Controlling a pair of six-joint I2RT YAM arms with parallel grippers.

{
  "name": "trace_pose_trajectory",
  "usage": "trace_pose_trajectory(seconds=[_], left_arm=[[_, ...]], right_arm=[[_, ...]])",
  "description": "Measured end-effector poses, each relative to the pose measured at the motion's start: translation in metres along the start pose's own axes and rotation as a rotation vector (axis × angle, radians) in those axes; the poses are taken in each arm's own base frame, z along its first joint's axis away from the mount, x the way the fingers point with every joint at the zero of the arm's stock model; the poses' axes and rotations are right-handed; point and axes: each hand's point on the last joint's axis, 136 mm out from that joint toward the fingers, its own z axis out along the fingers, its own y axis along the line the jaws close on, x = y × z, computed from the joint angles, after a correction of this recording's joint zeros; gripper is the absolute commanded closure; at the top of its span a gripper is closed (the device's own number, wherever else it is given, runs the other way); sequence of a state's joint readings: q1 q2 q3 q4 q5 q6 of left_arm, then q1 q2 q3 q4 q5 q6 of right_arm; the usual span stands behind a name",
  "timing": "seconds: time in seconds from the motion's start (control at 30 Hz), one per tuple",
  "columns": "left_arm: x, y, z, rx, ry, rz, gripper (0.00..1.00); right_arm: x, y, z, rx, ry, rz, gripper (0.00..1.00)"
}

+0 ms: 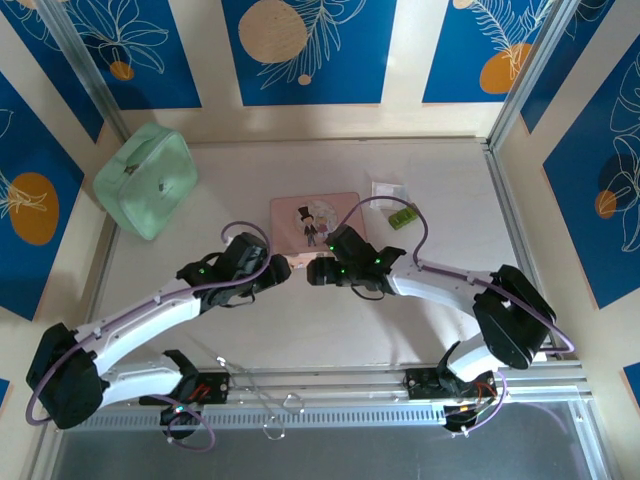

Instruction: Unlock the padlock with the key

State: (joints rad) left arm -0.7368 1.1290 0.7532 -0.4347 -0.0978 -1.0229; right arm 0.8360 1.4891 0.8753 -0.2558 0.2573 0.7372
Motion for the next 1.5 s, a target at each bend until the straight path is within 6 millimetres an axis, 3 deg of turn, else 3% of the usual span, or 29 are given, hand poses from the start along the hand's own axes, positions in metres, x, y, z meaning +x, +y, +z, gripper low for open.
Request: trace_pose_trajectory(seconds=[0.8,1.17,1.5], left_arm=[[-0.005,-0.009,-0.001,0.003,0.002,0.01,0.26],[-0.006,-0.01,-0.001,0.003,-0.001,0.026,0.26],[-0.004,-0.008,0.008,-0.016,0.011,0.038,0.26]], right_arm=[[-0.012,-0.005,0.005,0.002,-0.024,0.029,0.2],[0.007,0.006,0.023,0.013,0.032,-0.006,0.2],[0.005,0.007,0.023,0.009,0.02,0.001,0.2]])
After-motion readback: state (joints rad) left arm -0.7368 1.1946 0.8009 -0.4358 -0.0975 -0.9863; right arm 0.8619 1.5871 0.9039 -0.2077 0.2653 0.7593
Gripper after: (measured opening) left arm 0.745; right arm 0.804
